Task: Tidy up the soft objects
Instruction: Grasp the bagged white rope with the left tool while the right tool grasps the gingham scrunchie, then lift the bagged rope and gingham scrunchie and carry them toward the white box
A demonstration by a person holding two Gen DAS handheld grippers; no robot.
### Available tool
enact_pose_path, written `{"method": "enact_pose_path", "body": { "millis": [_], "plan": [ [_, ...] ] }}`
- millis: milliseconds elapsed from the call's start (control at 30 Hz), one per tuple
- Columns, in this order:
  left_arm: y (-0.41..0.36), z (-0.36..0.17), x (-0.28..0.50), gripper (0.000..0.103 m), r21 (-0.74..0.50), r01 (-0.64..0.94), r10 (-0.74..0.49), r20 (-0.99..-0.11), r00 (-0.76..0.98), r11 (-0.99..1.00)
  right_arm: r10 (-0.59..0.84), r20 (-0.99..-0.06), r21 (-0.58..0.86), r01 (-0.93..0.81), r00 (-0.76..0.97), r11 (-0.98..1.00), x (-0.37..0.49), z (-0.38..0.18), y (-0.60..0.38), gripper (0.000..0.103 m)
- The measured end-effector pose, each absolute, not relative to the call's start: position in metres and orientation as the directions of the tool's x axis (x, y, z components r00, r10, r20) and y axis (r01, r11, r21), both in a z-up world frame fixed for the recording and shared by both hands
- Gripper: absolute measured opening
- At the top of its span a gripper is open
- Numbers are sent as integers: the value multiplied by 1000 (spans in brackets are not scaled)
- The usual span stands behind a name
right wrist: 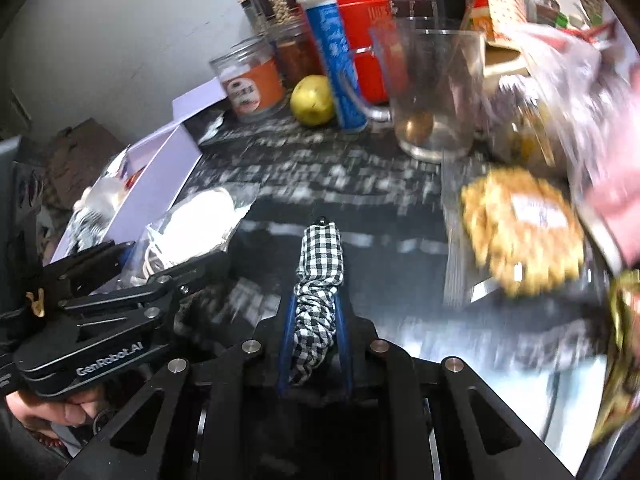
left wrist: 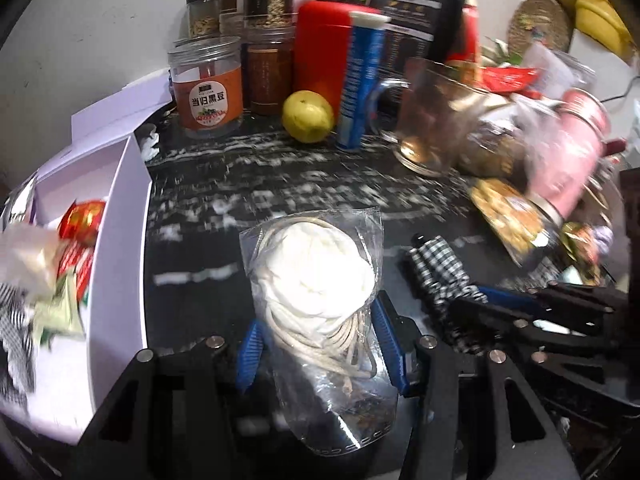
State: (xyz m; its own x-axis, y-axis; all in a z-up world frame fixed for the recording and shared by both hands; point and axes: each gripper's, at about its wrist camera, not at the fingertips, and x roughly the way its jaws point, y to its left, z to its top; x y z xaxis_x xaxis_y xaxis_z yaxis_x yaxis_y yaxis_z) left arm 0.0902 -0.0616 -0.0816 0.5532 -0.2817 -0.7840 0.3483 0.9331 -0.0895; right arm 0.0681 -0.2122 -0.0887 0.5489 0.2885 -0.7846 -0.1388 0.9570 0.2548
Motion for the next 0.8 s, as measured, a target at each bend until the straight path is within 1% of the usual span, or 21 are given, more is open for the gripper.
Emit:
{"method": "enact_pose_path", "body": {
  "millis": [133,400,567,800],
  "plan": [
    [-54,-72,65,51,-129,364,-322,-777,541,922,302,-788,265,-147,537,953,40,-87,-208,19],
    [-41,-65,14,51,-125,371,-322,-781,535,920,290,-805,233,-174,518,957,-9,-84,-192,19],
    [-29,-71,-7,51,-120,329,-288,-797,531,937,233,-828,158,-188,510,969,-25,-86,-182,20],
    [-7,-79,-18,51,-90,226,-203,-809,551,970,183,-815,85,-198,551,976,-32,-89,-170,23]
  ]
}}
